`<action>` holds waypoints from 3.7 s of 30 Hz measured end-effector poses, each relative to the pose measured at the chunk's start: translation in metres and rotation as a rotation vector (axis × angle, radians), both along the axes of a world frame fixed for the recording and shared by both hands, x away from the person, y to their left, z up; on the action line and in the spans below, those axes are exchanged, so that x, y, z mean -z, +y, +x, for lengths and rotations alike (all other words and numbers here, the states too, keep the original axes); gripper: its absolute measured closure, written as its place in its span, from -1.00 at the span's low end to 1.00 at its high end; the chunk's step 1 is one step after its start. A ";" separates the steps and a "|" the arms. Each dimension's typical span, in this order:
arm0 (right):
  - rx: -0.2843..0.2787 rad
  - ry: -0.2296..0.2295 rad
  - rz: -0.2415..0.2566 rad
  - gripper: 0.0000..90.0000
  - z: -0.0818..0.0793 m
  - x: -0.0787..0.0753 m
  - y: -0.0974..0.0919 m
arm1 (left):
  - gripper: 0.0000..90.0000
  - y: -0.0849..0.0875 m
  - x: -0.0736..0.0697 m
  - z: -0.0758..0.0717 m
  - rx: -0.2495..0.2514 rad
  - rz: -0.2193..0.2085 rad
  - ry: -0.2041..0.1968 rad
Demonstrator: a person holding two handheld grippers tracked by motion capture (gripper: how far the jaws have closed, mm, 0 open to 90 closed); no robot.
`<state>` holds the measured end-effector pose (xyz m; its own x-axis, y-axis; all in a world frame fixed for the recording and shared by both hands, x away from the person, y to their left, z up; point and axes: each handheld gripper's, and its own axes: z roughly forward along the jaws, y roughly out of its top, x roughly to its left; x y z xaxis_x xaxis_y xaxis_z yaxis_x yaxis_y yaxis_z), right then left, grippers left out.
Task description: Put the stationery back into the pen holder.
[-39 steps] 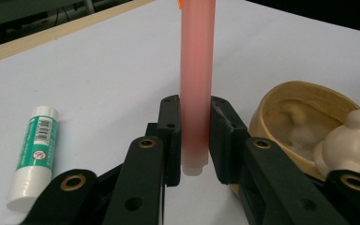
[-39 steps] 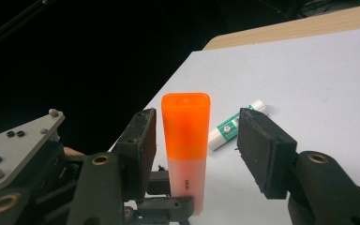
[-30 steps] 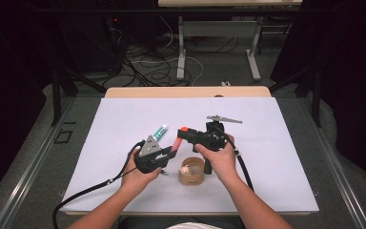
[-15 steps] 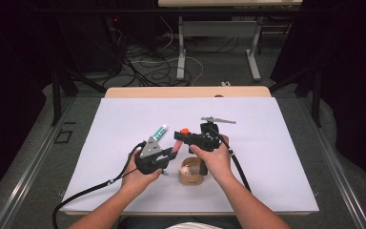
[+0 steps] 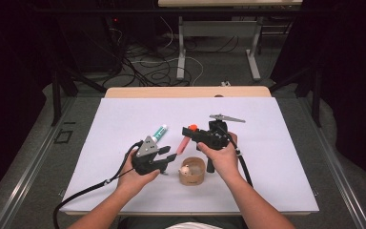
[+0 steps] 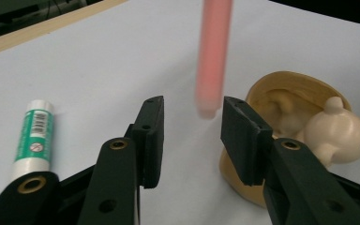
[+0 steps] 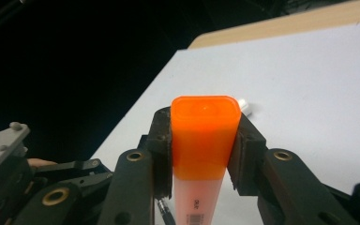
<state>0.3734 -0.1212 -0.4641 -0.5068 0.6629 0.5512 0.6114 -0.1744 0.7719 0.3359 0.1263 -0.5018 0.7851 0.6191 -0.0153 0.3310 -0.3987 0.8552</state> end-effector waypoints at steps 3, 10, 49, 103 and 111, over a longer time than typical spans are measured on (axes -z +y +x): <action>0.001 -0.026 -0.007 0.48 -0.006 -0.007 -0.008 | 0.30 0.004 -0.003 0.002 -0.013 0.016 -0.001; -0.013 -0.077 -0.026 0.48 -0.023 -0.018 -0.018 | 0.30 0.019 -0.020 -0.001 -0.047 -0.001 0.005; -0.095 -0.165 -0.305 0.48 -0.041 0.002 0.009 | -0.62 0.056 0.006 0.028 -0.317 -0.060 0.127; -0.116 -0.184 -0.282 -0.19 -0.040 -0.007 0.006 | -0.99 0.055 0.017 0.034 -0.323 -0.043 0.156; -0.034 -0.215 -0.315 -0.22 -0.031 -0.017 -0.025 | -0.98 0.053 0.011 0.039 -0.323 -0.046 0.163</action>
<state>0.3420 -0.1464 -0.4470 -0.6135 0.7635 0.2019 0.4314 0.1098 0.8955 0.3746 0.1792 -0.5126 0.5338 0.8308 -0.1577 0.5668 -0.2132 0.7958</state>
